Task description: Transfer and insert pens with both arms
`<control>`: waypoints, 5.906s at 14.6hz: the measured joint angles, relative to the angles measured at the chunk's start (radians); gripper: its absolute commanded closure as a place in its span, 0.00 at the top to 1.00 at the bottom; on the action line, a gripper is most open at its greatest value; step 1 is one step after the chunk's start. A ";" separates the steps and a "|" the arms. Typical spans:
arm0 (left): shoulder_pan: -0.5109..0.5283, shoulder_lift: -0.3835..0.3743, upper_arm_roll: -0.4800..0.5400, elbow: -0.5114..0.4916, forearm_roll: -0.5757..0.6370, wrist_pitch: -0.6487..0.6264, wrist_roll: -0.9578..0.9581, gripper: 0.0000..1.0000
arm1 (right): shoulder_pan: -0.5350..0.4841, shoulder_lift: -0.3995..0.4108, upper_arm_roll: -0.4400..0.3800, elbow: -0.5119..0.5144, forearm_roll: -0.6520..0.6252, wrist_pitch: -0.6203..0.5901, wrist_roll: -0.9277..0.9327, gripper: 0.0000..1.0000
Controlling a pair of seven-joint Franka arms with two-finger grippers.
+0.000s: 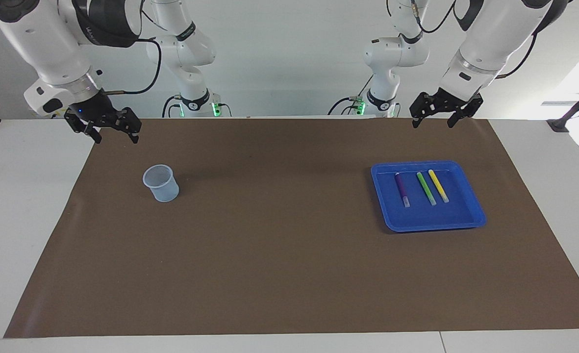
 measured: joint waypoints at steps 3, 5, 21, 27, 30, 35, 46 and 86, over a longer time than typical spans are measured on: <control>0.000 0.000 0.000 0.000 0.000 0.000 0.000 1.00 | 0.000 -0.002 0.000 0.000 0.000 0.000 0.000 1.00; -0.001 0.000 0.000 0.000 0.000 0.001 0.000 1.00 | 0.000 -0.004 0.000 0.000 0.000 0.000 0.000 1.00; -0.009 -0.013 0.001 -0.063 0.000 0.014 0.000 1.00 | 0.000 -0.006 0.000 0.000 0.000 0.000 0.000 1.00; 0.059 -0.095 0.009 -0.256 0.002 0.123 0.070 1.00 | 0.000 -0.007 0.000 0.000 0.000 0.000 0.000 1.00; 0.120 -0.107 0.013 -0.328 0.002 0.179 0.153 1.00 | 0.000 -0.007 0.000 0.000 0.000 0.000 0.000 1.00; 0.220 -0.106 0.016 -0.471 0.003 0.319 0.256 1.00 | 0.000 -0.007 0.000 0.000 0.000 0.000 0.000 1.00; 0.321 -0.023 0.017 -0.659 0.003 0.652 0.352 1.00 | 0.000 -0.007 0.000 0.000 0.000 0.000 0.000 1.00; 0.304 0.149 0.013 -0.672 0.047 0.858 0.186 0.00 | 0.000 -0.007 0.000 0.000 0.000 0.000 0.000 1.00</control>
